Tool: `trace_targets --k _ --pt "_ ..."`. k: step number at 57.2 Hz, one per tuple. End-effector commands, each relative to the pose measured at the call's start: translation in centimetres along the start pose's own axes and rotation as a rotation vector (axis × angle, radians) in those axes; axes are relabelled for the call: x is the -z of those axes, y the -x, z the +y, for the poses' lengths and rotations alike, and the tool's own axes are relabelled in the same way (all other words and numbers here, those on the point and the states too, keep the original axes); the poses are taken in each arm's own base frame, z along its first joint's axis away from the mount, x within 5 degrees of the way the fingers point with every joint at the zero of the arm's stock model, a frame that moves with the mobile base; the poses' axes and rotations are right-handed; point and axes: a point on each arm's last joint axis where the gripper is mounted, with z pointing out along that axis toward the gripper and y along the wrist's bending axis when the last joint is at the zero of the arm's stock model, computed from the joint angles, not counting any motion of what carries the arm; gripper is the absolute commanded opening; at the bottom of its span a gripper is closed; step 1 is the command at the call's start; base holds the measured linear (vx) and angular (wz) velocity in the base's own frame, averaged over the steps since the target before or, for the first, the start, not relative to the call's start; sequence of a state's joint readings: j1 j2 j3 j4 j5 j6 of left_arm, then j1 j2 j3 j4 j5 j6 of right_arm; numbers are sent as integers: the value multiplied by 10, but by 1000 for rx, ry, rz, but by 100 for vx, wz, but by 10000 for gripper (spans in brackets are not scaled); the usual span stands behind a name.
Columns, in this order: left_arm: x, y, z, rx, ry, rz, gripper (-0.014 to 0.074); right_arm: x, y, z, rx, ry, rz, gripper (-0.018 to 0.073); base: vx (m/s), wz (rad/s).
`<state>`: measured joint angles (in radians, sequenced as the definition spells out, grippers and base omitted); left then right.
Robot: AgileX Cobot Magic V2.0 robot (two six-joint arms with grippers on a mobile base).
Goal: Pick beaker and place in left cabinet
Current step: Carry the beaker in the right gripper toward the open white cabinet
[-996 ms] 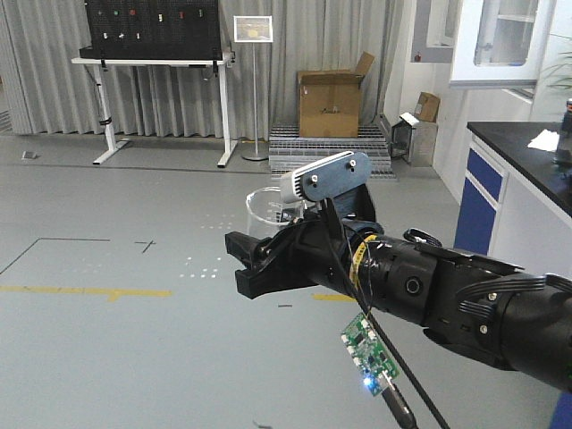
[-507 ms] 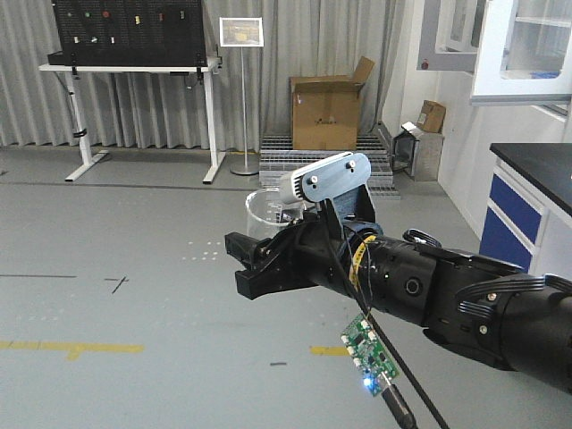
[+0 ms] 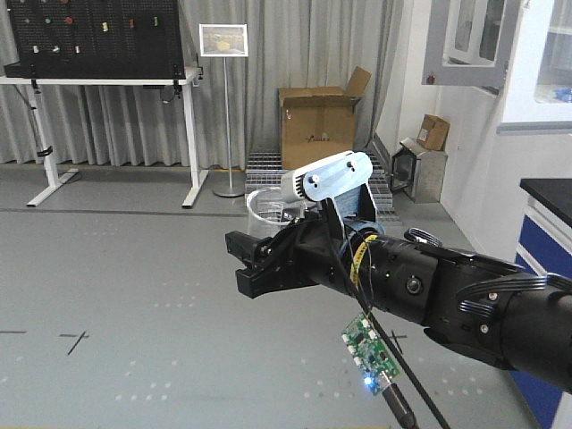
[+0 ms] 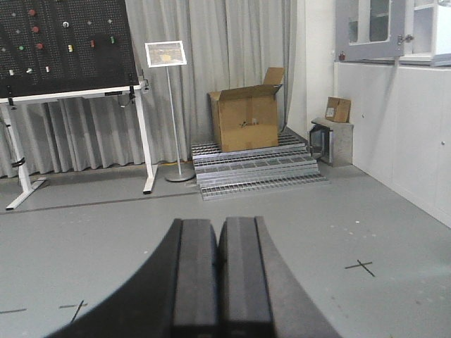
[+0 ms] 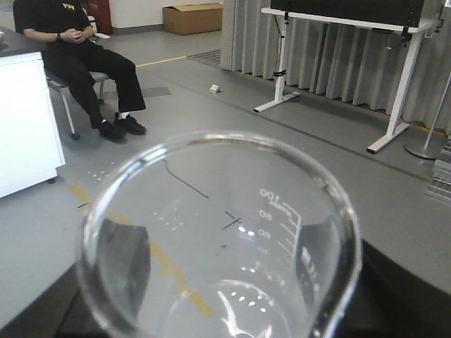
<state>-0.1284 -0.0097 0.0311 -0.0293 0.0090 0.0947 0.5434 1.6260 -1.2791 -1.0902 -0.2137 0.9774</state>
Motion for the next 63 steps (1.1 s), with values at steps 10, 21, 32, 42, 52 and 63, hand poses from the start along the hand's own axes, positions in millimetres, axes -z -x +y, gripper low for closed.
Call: trace_targets --k 10,21,32,42,52,63 --pt "1 3 0 11 7 -85 1 12 29 1 2 21 -100 -9 73 -5" --pt "1 3 0 11 7 -85 1 12 29 1 2 22 -100 -9 73 0" --pt "1 3 0 11 7 -85 1 12 29 1 2 21 -99 -9 73 -1" --pt "1 3 0 11 7 -85 1 12 29 1 2 21 -99 -9 73 -3" --pt "1 3 0 11 7 -85 1 12 29 1 2 21 -99 -9 73 -4" --pt "1 3 0 11 7 -85 1 12 29 1 2 21 -99 -9 71 -4"
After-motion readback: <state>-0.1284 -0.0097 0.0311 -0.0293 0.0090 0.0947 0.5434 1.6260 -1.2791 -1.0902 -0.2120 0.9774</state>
